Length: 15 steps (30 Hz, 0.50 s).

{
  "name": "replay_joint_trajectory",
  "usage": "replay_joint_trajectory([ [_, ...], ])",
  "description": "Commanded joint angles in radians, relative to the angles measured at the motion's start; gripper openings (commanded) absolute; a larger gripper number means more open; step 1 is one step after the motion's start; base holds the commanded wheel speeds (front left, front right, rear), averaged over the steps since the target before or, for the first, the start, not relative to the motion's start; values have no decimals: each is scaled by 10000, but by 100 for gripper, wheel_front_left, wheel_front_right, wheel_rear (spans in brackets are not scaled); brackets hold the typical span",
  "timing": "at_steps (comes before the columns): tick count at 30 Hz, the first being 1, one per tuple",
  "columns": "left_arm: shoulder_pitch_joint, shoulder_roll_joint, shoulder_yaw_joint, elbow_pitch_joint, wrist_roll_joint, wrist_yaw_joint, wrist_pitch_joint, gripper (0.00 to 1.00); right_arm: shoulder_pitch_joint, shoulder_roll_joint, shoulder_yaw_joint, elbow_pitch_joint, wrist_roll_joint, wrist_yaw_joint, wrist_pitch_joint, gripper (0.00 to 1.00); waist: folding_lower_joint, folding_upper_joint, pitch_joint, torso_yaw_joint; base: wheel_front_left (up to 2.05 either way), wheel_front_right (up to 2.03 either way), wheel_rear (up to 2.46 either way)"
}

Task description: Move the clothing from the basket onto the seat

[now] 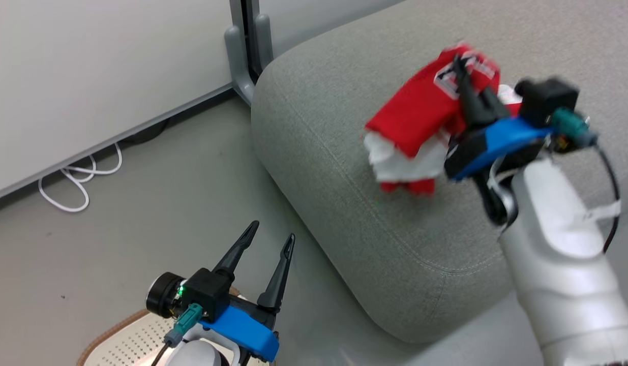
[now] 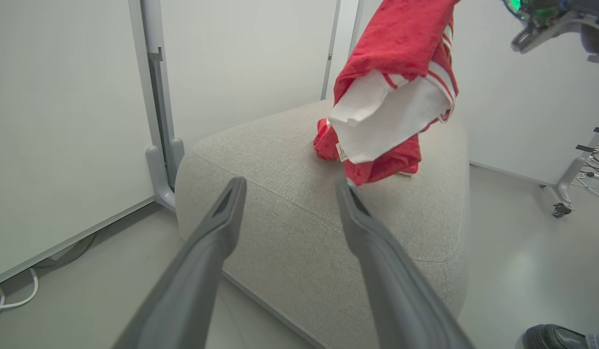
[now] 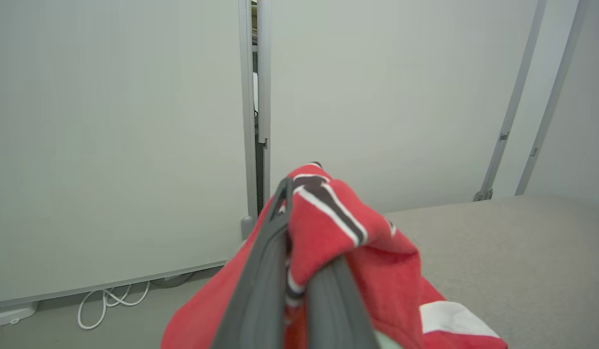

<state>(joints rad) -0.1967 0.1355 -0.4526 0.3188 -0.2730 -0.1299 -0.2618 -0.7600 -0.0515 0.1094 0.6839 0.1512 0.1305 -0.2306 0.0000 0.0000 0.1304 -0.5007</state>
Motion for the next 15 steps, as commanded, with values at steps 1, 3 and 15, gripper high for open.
replay_joint_trajectory([
  [1,-242,148,-42,-96,48,-12,-46,100,-668,19,-377,-19,-335,6,188,0,0,0,304,169,0,0,0],
  [3,-329,258,-122,-163,77,-12,-46,100,-1313,8,-967,-128,-665,6,425,0,0,0,517,256,0,0,0],
  [15,-905,901,-447,-886,291,-13,-47,100,-3272,-1089,-3965,-1200,-1940,6,1316,0,0,0,2051,1165,0,0,0],
])
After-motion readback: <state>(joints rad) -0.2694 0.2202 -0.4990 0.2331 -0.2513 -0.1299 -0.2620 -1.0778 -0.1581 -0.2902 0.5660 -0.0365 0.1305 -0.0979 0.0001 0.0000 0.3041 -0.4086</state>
